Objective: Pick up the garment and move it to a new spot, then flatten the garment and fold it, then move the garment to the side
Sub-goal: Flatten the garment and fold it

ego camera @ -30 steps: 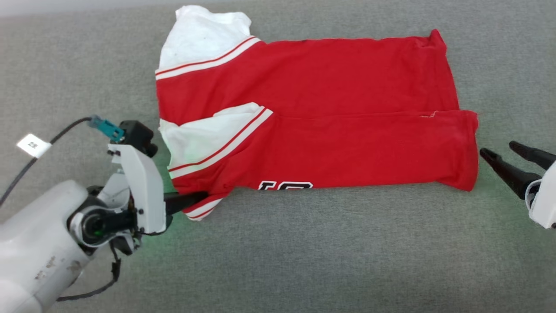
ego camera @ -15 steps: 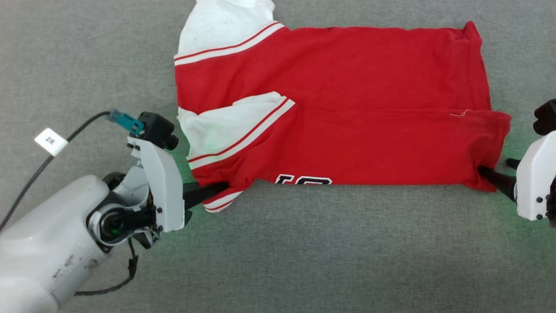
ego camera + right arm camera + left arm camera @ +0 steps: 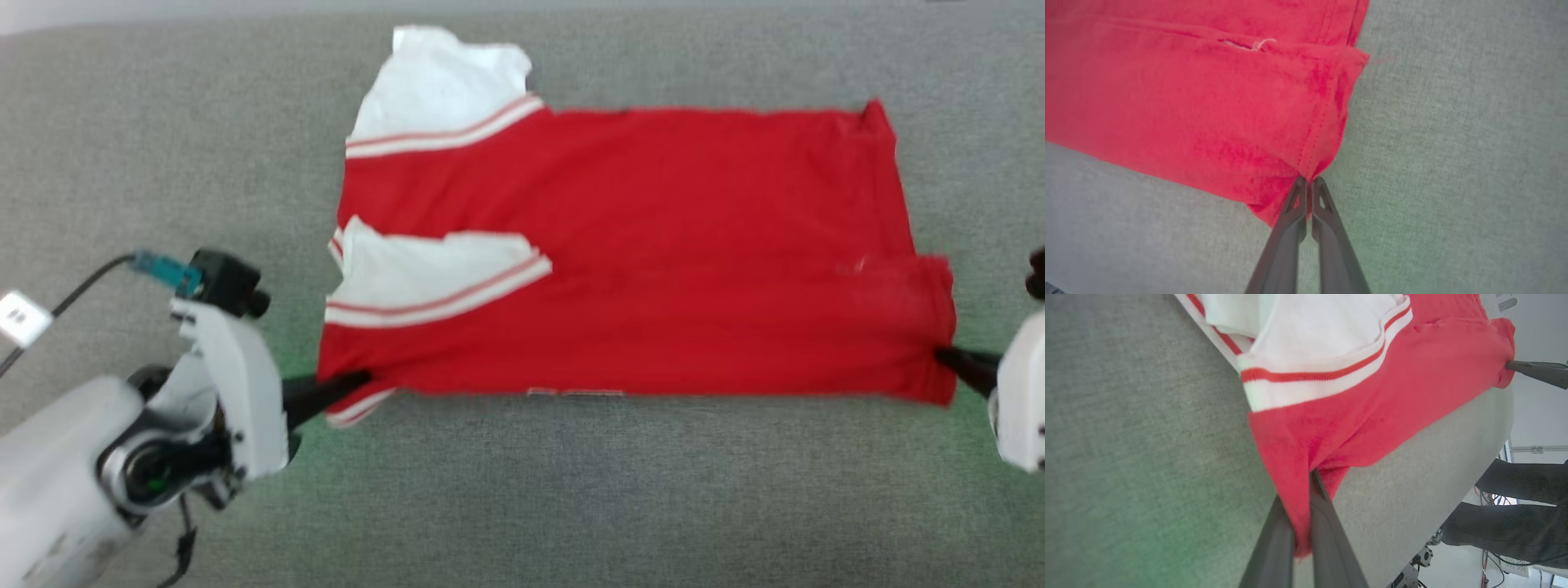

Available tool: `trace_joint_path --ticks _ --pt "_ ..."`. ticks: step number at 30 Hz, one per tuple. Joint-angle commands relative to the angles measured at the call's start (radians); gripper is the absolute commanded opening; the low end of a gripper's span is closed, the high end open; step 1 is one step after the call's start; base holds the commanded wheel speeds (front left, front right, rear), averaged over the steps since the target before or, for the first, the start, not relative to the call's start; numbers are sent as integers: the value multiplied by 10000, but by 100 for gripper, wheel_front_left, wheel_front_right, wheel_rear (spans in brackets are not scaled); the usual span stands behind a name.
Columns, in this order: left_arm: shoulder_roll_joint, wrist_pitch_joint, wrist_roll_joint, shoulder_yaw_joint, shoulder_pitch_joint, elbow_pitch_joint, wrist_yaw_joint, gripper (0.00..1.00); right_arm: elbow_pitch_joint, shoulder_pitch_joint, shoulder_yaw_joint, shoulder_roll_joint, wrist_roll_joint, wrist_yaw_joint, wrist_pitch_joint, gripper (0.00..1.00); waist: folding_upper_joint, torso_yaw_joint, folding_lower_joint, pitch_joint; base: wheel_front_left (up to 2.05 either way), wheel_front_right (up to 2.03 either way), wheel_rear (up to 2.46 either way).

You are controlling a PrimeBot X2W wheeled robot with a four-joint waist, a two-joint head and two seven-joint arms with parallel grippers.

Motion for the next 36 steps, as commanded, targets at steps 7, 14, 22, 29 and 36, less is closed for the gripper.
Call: trace_joint_path --ticks 7,14,22,29,36 --pt "1039 -333 -66 -138 1011 -1381 83 0 -1481 1866 -751 -421 363 -16 441 0 0 -4 0 -234 0 0 0" --pt "1338 -958 128 -57 1398 -1994 347 100 -2544 2523 -1430 -29 67 -16 80 100 0 -41 0 -253 0 0 0" --pt "1793 -1796 402 386 1341 -2286 789 100 -3146 2238 -1917 478 -573 -16 -1169 100 0 -202 0 -250 0 0 0" --pt "1306 -2893 1039 858 765 -1582 1396 100 -2960 1225 -1404 1217 -1415 -16 -4836 100 0 -649 0 -39 0 0 0" --pt "41 -3926 1896 1549 -974 500 1674 100 -2102 197 -682 1939 -1520 -16 -7340 100 0 -1461 0 504 0 0 0"
